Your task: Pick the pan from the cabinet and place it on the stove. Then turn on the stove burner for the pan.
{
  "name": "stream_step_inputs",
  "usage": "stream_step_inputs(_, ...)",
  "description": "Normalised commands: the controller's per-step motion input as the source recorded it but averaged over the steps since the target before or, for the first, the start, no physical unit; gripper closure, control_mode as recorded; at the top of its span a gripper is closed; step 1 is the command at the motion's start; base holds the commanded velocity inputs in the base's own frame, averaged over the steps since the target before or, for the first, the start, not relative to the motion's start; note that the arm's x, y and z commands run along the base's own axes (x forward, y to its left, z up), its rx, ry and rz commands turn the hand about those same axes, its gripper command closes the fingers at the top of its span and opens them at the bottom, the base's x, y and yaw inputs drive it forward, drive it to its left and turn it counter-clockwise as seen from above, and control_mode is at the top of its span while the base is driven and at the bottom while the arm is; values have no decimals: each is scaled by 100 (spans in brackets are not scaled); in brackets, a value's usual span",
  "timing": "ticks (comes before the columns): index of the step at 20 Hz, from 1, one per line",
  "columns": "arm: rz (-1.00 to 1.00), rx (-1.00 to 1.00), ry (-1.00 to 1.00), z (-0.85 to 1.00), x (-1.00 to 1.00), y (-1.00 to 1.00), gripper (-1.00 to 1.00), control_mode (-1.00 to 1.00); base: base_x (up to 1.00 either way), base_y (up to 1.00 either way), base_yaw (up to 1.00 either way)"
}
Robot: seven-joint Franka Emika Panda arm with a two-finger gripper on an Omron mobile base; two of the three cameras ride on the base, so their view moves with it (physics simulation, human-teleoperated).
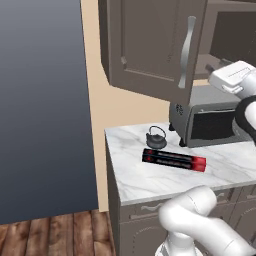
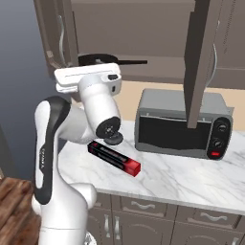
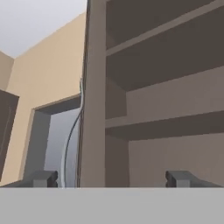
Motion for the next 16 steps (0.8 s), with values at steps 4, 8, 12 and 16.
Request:
stream_step_inputs(4, 1, 4, 22, 4, 16, -5, -100, -100, 0, 0, 0)
stream_step_inputs(8, 2, 1, 27, 0, 11, -2, -100, -100, 0, 0, 0)
stream_step_inputs(12, 3, 0, 28, 0, 12, -5, -100, -100, 0, 0, 0)
stream_step_inputs(16, 9, 2, 27, 0, 15, -16, -100, -100, 0, 0, 0)
